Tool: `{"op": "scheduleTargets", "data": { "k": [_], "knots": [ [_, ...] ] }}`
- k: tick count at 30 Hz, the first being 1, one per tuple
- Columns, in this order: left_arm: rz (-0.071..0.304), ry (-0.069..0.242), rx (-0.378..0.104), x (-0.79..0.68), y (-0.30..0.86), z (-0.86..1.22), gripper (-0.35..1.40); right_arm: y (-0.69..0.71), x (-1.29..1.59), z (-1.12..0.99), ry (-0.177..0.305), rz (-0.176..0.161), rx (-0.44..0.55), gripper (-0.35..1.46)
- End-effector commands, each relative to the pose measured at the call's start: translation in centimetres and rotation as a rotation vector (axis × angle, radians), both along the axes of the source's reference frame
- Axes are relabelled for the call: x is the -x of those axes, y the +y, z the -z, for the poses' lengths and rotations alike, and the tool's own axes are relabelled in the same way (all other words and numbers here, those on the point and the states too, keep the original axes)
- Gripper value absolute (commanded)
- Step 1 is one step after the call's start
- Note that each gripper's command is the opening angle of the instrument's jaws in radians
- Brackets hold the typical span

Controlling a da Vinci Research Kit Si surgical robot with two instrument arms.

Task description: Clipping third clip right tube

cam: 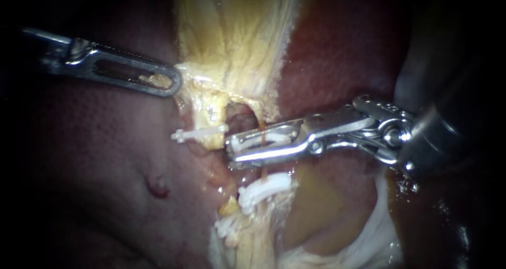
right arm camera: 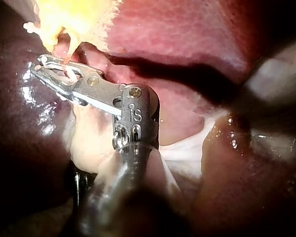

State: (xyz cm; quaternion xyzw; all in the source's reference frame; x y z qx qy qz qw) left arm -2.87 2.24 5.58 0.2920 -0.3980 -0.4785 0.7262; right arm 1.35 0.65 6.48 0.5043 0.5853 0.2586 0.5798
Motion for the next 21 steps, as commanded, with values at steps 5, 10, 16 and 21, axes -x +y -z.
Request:
{"op": "scheduleTargets", "data": {
  "k": [5, 10, 16, 21],
  "knots": [
    [0.0, 0.0, 0.0, 0.0, 0.0, 0.0, -0.35, -0.02, 0.07, -0.07, -0.009, 0.005, -0.042, -0.35],
    [0.0, 0.0, 0.0, 0.0, 0.0, 0.0, -0.35, -0.06, 0.07, -0.1, -0.024, 0.014, -0.034, -0.35],
    [0.0, 0.0, 0.0, 0.0, 0.0, -0.01, -0.35, -0.06, 0.07, -0.11, -0.027, 0.015, -0.033, -0.35],
    [0.0, 0.0, 0.0, 0.0, 0.0, -0.01, -0.35, -0.04, 0.07, -0.14, -0.027, 0.015, -0.033, -0.35]
  ]
}}
